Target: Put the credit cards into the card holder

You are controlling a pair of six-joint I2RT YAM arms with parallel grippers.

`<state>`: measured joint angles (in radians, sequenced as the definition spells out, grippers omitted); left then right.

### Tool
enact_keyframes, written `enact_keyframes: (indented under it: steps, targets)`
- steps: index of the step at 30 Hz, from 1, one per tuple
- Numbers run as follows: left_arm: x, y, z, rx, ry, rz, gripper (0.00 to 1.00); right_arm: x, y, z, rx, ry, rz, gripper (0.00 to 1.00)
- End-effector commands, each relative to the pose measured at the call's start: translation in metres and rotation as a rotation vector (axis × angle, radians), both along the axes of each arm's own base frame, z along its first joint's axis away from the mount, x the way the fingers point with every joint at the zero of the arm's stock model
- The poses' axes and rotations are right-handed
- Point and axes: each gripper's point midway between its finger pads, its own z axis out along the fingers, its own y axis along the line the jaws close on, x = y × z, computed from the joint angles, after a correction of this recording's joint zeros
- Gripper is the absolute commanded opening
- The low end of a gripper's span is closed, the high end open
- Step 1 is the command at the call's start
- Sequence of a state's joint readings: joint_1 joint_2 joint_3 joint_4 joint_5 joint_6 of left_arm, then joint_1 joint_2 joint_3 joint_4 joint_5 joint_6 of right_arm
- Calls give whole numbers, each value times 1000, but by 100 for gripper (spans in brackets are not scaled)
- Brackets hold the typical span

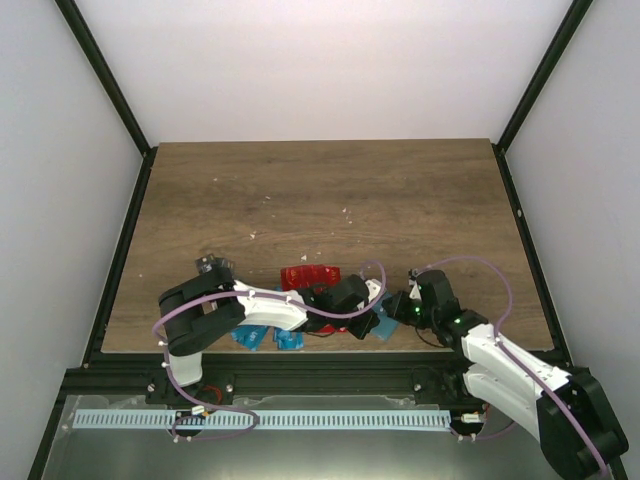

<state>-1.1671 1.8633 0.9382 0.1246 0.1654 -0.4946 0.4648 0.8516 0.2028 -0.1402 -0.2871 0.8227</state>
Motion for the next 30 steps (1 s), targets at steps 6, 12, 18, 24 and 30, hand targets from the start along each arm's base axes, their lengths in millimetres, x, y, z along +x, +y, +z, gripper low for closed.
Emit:
enact_keyframes:
  steps: [6, 12, 18, 24, 30]
  targets:
    - [-9, 31, -37, 149, 47, 24, 6, -5, -5, -13, -21, -1, -5, 1]
    - [-9, 31, -34, 148, 48, 30, 6, -2, -12, -10, -40, -7, -50, 1]
    - [-10, 34, -38, 158, 55, 30, 6, 4, -19, -5, -58, -41, -92, 1]
    - [-11, 34, -40, 161, 57, 28, 6, 1, -17, -13, -65, 1, -76, 1]
    - [-10, 32, -39, 159, 55, 28, 6, -13, -11, -22, 11, 33, -63, 1]
